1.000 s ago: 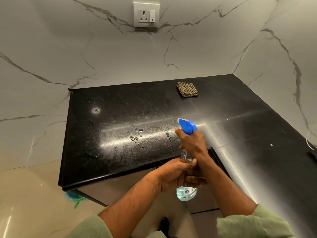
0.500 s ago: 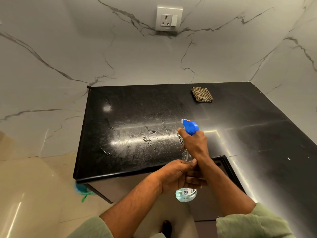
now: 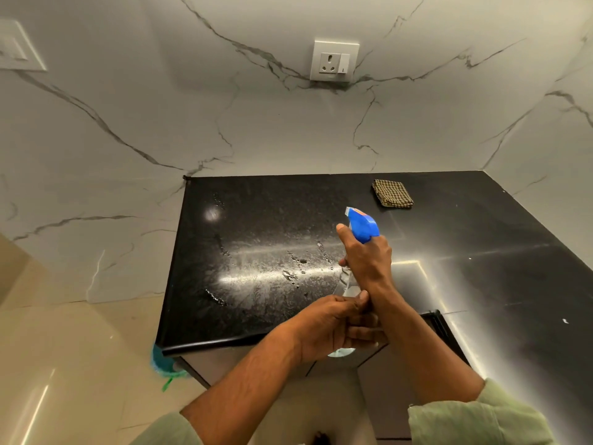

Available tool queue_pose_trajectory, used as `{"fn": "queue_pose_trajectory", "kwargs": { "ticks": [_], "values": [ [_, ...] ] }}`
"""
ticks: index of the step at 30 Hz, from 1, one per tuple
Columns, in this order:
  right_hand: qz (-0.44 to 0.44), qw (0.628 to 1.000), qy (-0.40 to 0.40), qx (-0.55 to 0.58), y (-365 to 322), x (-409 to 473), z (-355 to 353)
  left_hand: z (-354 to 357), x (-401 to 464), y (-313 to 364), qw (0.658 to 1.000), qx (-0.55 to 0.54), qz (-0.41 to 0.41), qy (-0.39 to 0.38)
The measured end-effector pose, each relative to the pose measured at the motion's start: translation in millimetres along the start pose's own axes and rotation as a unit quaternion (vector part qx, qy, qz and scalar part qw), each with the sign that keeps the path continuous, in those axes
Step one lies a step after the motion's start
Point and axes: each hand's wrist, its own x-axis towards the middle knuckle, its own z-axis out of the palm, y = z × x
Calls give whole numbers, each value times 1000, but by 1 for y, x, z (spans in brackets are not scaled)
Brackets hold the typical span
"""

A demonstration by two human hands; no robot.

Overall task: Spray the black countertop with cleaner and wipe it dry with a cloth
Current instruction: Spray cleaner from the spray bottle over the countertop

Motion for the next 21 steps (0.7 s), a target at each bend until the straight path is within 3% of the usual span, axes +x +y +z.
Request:
{"fn": "queue_pose_trajectory", "kwargs": {
  "ticks": [14, 21],
  "values": [
    [-53, 997, 31, 47, -24, 24, 34, -32, -13, 33, 996, -4, 64, 55],
    [-90, 993, 45, 55, -18, 54, 37, -39, 26, 69, 958, -19, 159, 236]
  ]
}}
